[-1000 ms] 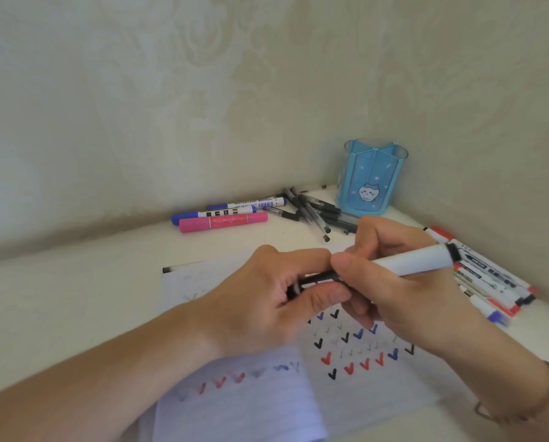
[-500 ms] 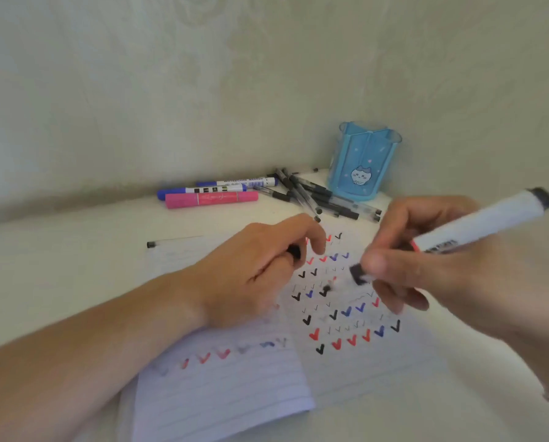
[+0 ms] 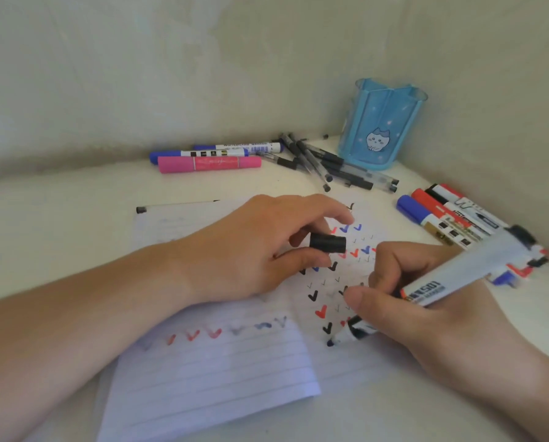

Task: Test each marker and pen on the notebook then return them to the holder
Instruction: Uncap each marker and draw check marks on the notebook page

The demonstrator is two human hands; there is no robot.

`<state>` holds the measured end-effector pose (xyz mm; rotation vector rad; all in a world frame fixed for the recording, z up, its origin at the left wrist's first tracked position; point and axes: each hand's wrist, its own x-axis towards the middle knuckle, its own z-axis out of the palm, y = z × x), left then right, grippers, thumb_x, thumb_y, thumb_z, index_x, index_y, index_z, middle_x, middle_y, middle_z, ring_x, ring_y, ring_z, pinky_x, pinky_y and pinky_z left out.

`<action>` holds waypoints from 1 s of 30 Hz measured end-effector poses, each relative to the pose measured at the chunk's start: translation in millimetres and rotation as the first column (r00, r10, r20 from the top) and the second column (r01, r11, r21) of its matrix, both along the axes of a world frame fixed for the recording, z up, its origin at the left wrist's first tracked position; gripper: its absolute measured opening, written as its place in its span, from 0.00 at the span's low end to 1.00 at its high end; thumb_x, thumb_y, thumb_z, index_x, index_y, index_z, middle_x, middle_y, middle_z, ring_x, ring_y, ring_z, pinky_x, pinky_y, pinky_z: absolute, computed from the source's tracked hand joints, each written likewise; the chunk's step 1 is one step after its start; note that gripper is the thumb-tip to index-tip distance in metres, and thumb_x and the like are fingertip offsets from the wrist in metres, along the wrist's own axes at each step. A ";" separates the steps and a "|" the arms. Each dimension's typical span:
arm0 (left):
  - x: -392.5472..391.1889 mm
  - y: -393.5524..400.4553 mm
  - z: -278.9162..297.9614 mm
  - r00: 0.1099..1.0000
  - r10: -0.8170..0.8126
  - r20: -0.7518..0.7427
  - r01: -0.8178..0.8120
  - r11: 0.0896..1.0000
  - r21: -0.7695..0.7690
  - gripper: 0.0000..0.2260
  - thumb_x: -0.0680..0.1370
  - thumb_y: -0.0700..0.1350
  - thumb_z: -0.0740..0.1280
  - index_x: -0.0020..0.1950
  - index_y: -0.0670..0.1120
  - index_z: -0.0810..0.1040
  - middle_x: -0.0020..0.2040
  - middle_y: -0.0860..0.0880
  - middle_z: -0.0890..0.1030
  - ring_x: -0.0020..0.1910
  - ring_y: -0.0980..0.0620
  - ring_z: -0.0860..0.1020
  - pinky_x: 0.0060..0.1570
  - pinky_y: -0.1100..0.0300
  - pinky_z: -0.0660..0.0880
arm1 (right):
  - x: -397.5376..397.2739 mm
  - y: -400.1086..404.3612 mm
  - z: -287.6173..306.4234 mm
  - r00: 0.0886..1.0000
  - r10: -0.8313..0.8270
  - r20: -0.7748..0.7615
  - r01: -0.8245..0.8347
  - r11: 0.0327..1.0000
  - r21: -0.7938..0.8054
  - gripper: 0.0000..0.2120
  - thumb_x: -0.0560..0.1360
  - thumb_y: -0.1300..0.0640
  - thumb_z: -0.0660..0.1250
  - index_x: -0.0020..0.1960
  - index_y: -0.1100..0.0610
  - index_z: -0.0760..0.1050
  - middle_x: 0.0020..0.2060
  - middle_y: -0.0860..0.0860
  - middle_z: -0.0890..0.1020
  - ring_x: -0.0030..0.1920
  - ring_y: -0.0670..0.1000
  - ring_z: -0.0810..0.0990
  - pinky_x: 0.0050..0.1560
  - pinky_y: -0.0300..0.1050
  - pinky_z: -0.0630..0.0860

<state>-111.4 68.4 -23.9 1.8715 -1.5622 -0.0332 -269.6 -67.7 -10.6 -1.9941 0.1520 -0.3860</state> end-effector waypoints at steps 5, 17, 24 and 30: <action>0.3 -0.1 -1.2 0.999 0.011 0.047 -0.011 1.000 0.000 0.14 0.76 0.50 0.68 0.62 0.55 0.75 0.47 0.61 0.78 0.46 0.58 0.76 0.49 0.64 0.71 | 0.5 0.0 0.9 1.000 0.001 -0.016 -0.001 0.999 -0.032 0.16 0.63 0.59 0.71 0.26 0.62 0.66 0.22 0.61 0.68 0.23 0.47 0.62 0.23 0.36 0.58; 1.5 -0.1 -1.2 0.998 -0.010 0.056 0.011 1.000 -0.013 0.15 0.75 0.50 0.69 0.62 0.53 0.77 0.41 0.66 0.72 0.43 0.60 0.75 0.45 0.73 0.69 | 2.5 -4.0 -3.0 0.999 -0.042 0.009 0.041 0.995 0.090 0.18 0.64 0.53 0.74 0.25 0.56 0.67 0.20 0.53 0.68 0.23 0.48 0.63 0.24 0.36 0.59; 0.3 -1.0 4.3 0.976 0.087 -0.202 -0.110 0.988 -0.105 0.12 0.72 0.49 0.74 0.54 0.56 0.81 0.45 0.59 0.85 0.38 0.59 0.80 0.40 0.70 0.73 | 10.6 -29.3 16.8 0.971 -0.191 0.146 0.089 0.849 0.520 0.16 0.54 0.47 0.77 0.36 0.53 0.77 0.28 0.51 0.74 0.24 0.51 0.69 0.25 0.38 0.60; -1.7 -1.8 7.3 0.970 0.037 -0.242 -0.077 0.985 -0.156 0.13 0.72 0.55 0.74 0.54 0.60 0.78 0.45 0.62 0.84 0.35 0.40 0.77 0.38 0.48 0.72 | 10.5 -35.2 10.8 0.973 -0.214 0.086 0.132 0.825 0.549 0.11 0.66 0.56 0.61 0.40 0.60 0.78 0.28 0.55 0.75 0.25 0.54 0.69 0.26 0.42 0.57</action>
